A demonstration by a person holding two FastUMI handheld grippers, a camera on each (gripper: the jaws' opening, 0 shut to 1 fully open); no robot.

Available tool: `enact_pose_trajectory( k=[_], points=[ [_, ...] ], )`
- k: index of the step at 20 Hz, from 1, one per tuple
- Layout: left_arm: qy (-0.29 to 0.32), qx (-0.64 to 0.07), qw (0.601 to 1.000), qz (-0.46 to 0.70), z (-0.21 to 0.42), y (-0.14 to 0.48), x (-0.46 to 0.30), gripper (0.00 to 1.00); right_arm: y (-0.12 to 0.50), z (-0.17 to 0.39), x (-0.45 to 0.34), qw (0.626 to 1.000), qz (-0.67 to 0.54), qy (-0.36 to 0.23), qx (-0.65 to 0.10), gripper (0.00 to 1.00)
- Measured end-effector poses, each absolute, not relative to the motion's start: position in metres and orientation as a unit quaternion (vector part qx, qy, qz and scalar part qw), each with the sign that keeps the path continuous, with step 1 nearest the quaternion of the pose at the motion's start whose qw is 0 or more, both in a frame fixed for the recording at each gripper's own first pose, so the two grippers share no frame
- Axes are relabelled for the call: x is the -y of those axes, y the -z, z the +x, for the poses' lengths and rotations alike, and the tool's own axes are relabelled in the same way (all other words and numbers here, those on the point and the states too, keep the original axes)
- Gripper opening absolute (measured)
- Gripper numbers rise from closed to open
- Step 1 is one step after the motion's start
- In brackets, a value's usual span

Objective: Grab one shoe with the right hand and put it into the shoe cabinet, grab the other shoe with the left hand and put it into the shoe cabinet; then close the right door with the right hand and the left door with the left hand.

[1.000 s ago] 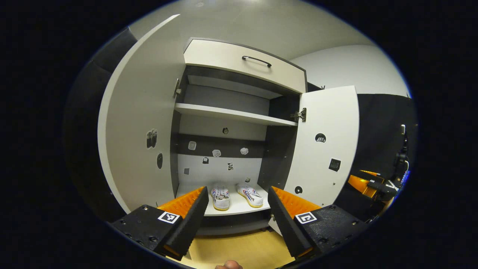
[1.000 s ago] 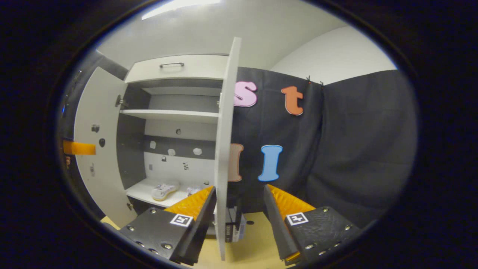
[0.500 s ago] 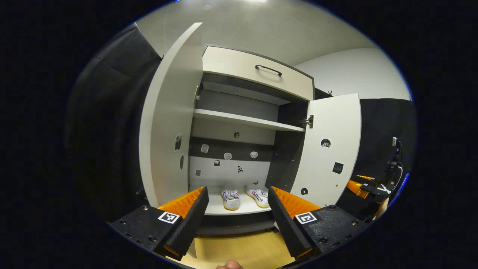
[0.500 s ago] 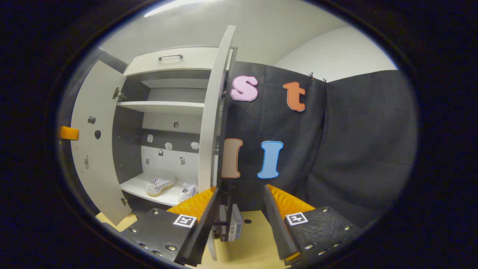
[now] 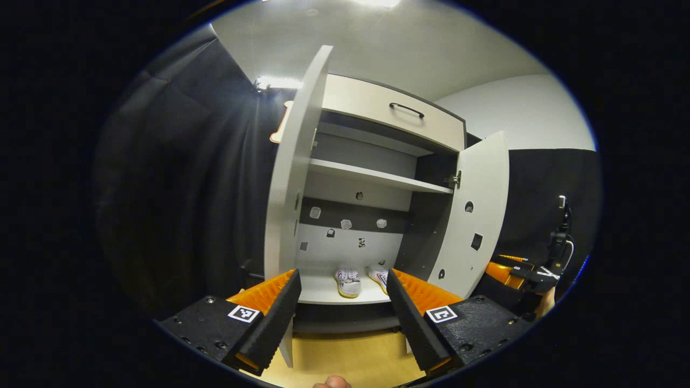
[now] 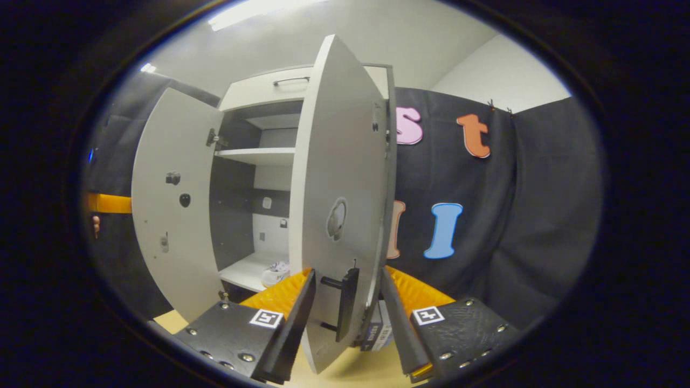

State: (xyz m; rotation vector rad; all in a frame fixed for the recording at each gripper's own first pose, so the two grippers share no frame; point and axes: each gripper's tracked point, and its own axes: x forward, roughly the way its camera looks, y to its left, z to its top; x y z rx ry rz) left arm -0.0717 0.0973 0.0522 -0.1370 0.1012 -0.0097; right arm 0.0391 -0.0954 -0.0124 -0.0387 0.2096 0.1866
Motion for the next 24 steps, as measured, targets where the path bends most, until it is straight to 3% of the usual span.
enact_pose_trajectory(
  k=[6, 8, 9, 14, 16, 17, 22, 24],
  points=[
    [-0.045, -0.04, 0.997, -0.053, -0.09, -0.054, -0.141, 0.96, 0.021, 0.045, 0.034, 0.982, 0.0, -0.154, -0.113, 0.73],
    [-0.063, -0.039, 0.996, -0.053, -0.094, -0.053, -0.157, 0.93, 0.023, 0.044, 0.023, 0.98, -0.001, -0.161, -0.114, 0.7],
    [-0.068, -0.04, 0.995, -0.053, -0.094, -0.051, -0.162, 0.96, 0.025, 0.043, 0.019, 0.979, 0.002, -0.165, -0.117, 0.73],
    [-0.107, -0.051, 0.992, -0.051, -0.086, -0.041, -0.199, 0.93, 0.035, 0.039, 0.01, 0.978, 0.004, -0.163, -0.13, 0.7],
    [-0.122, -0.055, 0.99, -0.054, -0.081, -0.034, -0.214, 0.96, 0.038, 0.037, 0.005, 0.978, 0.013, -0.16, -0.133, 0.7],
    [-0.124, -0.059, 0.989, -0.056, -0.08, -0.031, -0.217, 0.93, 0.038, 0.037, 0.004, 0.978, 0.018, -0.158, -0.134, 0.7],
    [-0.106, -0.074, 0.99, -0.052, -0.071, -0.02, -0.218, 0.96, 0.05, 0.034, 0.004, 0.979, 0.019, -0.141, -0.143, 0.73],
    [-0.091, -0.075, 0.991, -0.055, -0.069, -0.02, -0.215, 0.95, 0.055, 0.033, 0.001, 0.979, 0.026, -0.14, -0.147, 0.7]
  ],
)
